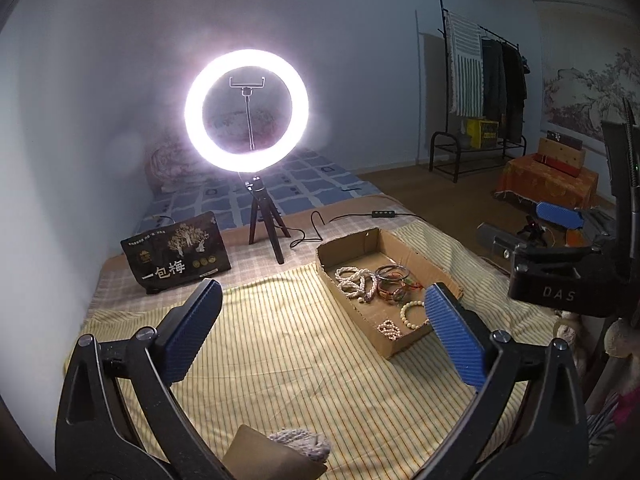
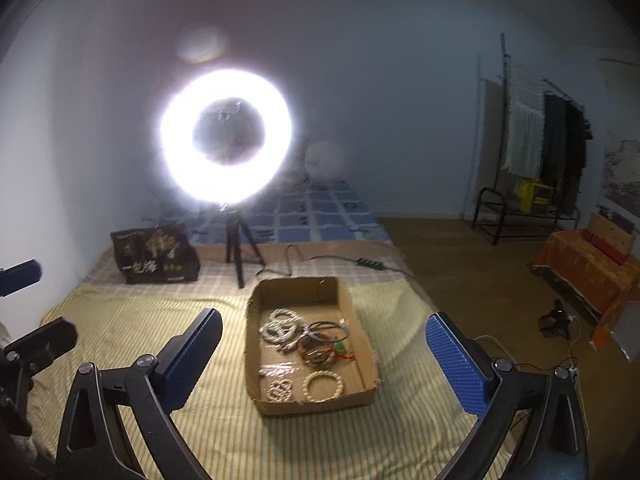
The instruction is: Organize jewelry
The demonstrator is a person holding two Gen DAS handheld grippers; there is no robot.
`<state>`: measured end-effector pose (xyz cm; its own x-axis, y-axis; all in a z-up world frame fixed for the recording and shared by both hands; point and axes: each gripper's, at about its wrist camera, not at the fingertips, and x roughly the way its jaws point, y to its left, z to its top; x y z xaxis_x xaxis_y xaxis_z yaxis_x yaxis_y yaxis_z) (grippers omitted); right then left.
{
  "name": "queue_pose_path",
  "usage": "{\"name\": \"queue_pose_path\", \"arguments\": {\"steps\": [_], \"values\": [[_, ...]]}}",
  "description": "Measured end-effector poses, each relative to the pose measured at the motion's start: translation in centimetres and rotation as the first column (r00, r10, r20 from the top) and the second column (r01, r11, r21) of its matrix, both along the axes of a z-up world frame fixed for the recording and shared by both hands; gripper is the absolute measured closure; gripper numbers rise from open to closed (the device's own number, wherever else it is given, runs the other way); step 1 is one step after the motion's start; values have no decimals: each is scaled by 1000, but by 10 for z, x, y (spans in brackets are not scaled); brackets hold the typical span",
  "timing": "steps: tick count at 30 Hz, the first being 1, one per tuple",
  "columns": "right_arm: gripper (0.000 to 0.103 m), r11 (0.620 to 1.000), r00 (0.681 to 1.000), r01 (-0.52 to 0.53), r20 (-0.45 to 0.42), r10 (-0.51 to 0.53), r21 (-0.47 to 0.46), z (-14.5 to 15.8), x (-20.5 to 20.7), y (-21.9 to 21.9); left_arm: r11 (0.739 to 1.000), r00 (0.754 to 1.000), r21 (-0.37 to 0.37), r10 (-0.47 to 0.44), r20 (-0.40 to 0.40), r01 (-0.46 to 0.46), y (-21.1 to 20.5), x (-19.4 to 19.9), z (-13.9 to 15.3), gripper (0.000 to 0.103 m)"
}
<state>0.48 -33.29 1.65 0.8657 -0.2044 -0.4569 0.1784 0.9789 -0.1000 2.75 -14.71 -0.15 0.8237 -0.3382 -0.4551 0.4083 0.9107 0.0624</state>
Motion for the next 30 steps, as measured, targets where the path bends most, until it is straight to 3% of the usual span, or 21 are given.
{"name": "queue_pose_path", "arguments": {"steps": [30], "values": [[0, 998, 998, 59, -11, -59, 2, -5, -1, -10, 999, 998, 26, 34, -46, -33, 0, 3, -11, 0]]}}
